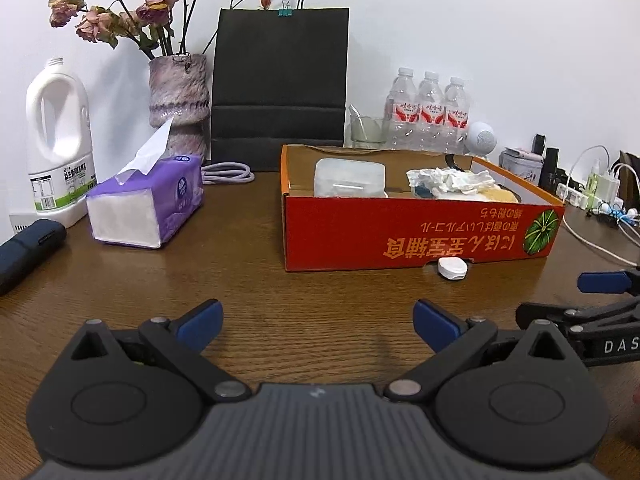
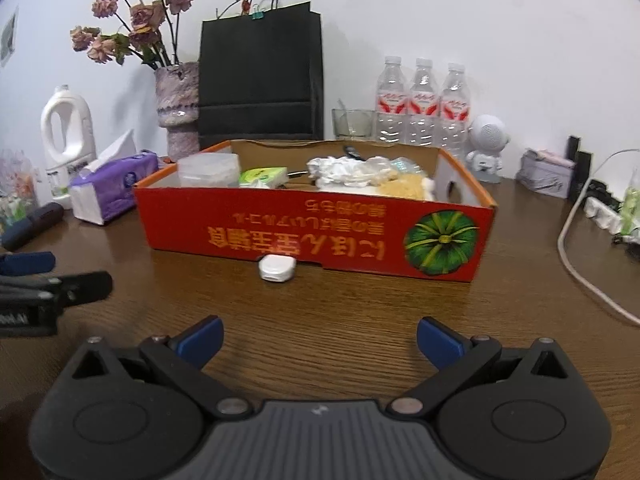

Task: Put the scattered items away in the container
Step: 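Move the right tool back toward the white round cap on the desk, then grasp the white round cap with the right tool, then carry the white cap over the box and open the right tool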

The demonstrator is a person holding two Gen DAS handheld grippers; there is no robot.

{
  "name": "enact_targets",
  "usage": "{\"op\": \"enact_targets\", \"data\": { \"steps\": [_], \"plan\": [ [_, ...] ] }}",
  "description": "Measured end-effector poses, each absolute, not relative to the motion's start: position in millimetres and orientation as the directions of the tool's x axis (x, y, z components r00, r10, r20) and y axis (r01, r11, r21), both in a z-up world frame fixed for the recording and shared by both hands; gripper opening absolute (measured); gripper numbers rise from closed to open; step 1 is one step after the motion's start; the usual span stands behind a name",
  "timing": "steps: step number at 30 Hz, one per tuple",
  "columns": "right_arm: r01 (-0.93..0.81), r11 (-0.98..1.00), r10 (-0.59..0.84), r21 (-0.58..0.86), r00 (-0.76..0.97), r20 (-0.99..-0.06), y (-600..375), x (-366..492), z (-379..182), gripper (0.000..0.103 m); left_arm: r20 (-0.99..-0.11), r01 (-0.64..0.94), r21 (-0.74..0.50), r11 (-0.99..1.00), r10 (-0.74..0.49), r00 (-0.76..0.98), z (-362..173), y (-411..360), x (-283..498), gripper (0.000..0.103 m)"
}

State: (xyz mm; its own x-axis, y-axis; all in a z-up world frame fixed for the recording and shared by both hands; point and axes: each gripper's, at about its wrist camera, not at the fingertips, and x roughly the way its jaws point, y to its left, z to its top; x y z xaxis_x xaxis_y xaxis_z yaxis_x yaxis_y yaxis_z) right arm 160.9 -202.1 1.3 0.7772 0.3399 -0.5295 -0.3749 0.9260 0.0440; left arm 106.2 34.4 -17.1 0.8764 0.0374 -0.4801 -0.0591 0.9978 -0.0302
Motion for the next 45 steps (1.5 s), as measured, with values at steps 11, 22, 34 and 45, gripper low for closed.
{"op": "enact_targets", "data": {
  "steps": [11,22,34,45],
  "plan": [
    [-0.381,0.924,0.320,0.034,0.724,-0.611,-149.7,233.3,0.1,0.054,-0.513,-0.137,-0.061,0.989,0.086,0.854,-9.2,60.9,142.4,0.103],
    [-0.400,0.915,0.357,0.052,0.742,-0.568,-165.7,206.4,4.1,0.026,-0.541,-0.142,-0.095,0.985,0.069,0.838,-20.9,70.0,138.8,0.103],
    [-0.336,0.938,0.332,0.085,0.799,-0.501,-237.4,145.5,19.4,0.026,-0.520,-0.040,-0.133,0.990,-0.036,0.853,-14.4,34.0,110.9,0.103],
    [-0.385,0.918,0.383,0.092,0.806,-0.451,-228.9,199.4,75.4,0.026,-0.487,0.002,-0.065,0.998,-0.034,0.873,26.9,11.1,142.1,0.103]
  ]
}}
